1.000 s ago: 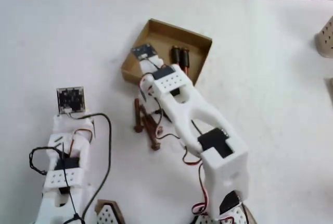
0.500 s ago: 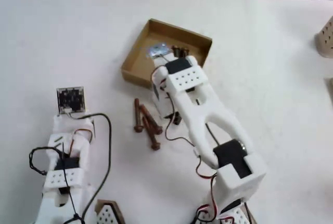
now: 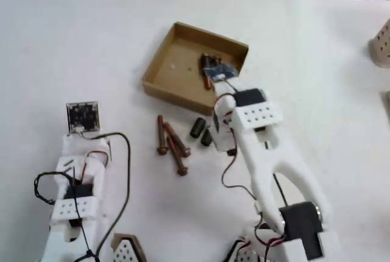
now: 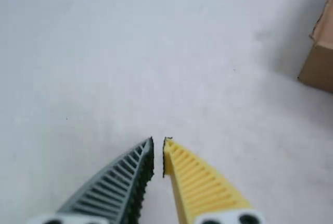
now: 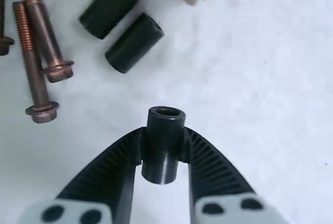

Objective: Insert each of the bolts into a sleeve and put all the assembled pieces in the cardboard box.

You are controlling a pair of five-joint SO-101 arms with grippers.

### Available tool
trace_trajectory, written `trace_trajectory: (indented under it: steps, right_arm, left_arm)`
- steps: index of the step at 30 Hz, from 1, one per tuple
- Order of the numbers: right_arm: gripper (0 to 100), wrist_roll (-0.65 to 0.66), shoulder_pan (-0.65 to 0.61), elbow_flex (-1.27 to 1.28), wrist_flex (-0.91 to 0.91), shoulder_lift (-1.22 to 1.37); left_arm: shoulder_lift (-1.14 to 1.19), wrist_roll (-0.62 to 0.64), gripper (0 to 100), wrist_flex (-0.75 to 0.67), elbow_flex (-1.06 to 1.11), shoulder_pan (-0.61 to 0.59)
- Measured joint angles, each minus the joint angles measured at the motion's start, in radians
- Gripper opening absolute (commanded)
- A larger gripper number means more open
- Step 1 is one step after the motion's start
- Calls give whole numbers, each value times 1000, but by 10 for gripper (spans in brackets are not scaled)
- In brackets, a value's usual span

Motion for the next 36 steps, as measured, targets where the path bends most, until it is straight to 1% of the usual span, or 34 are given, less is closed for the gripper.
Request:
trace_trajectory:
  steps: [8, 11, 13, 15, 17, 19, 22, 25, 28, 32, 36]
  right_arm:
    - [17, 2, 333, 186, -107, -109]
    - [17, 5, 422, 253, -157, -132]
    - [17, 8, 470, 284, -178, -149]
    - [17, 8, 512, 313, -201, -170]
    - [17, 8, 546, 341, -230, -180]
    - [17, 8, 563, 365, -262, -183]
    - [17, 8, 580, 393, -305, -183]
    - [17, 8, 609, 405, -327, -184]
    - [17, 64, 644, 437, -364, -184]
    - [17, 143, 649, 466, -396, -184]
    - [17, 161, 667, 466, -396, -184]
  left_arm:
    - [0, 0, 61, 0, 0, 0]
    - [0, 0, 60, 0, 0, 0]
    - [0, 0, 60, 35, -3, 3]
    - [0, 0, 60, 133, -49, 6]
    - [0, 0, 60, 276, -130, 21]
    - [0, 0, 60, 430, -216, 55]
    - [0, 0, 60, 614, -325, 135]
    - [0, 0, 60, 715, -408, 210]
    - [0, 9, 60, 776, -462, 282]
    - [0, 77, 60, 862, -529, 367]
    - [0, 121, 60, 959, -615, 433]
